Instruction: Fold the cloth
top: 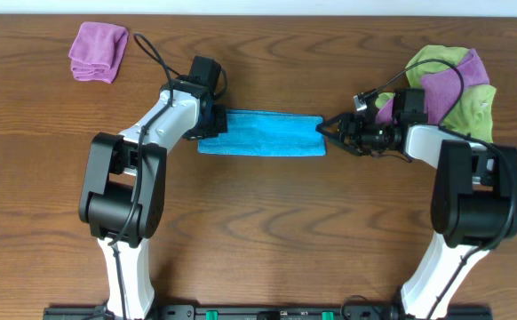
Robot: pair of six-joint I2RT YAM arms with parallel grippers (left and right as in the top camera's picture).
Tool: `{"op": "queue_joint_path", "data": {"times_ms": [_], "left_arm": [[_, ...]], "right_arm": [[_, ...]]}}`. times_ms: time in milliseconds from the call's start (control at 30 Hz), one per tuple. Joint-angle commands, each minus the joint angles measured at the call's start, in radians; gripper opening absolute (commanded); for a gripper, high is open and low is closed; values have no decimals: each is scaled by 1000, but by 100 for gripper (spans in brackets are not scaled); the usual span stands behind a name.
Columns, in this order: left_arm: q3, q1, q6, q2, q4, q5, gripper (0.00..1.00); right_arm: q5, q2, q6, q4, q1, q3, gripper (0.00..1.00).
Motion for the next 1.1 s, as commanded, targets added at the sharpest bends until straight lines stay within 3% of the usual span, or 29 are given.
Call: {"op": "queue_joint_path", "data": {"times_ms": [0, 167, 267, 300, 400, 500, 700, 800, 900, 1067], "left_arm": [[-50, 21, -4, 61, -6, -62, 6], [-50, 21, -4, 61, -6, -62, 6], [-50, 21, -4, 61, -6, -62, 6], [-50, 21, -4, 61, -6, -61, 6], [-47, 21, -4, 59, -5, -6, 5], [-27, 22, -5, 41, -11, 39, 6], [91, 22, 8, -116, -45, 59, 6], [147, 23, 11, -236, -74, 29, 6], [169, 23, 11, -370, -100, 23, 6], [169, 23, 5, -576, -169, 23, 6]], "right_arm": [[81, 87, 51, 7, 37, -11, 73], [101, 108, 77, 46, 68, -11, 73], [108, 108, 95, 55, 79, -6, 64], [111, 108, 96, 55, 80, -5, 58], [109, 107, 120, 55, 82, 8, 25], [81, 107, 137, 47, 82, 39, 2], [79, 64, 116, -67, 82, 137, 1], [159, 7, 72, -204, 82, 204, 1], [318, -68, -5, -391, 92, 294, 2], [769, -174, -46, -659, 176, 454, 1]]}}
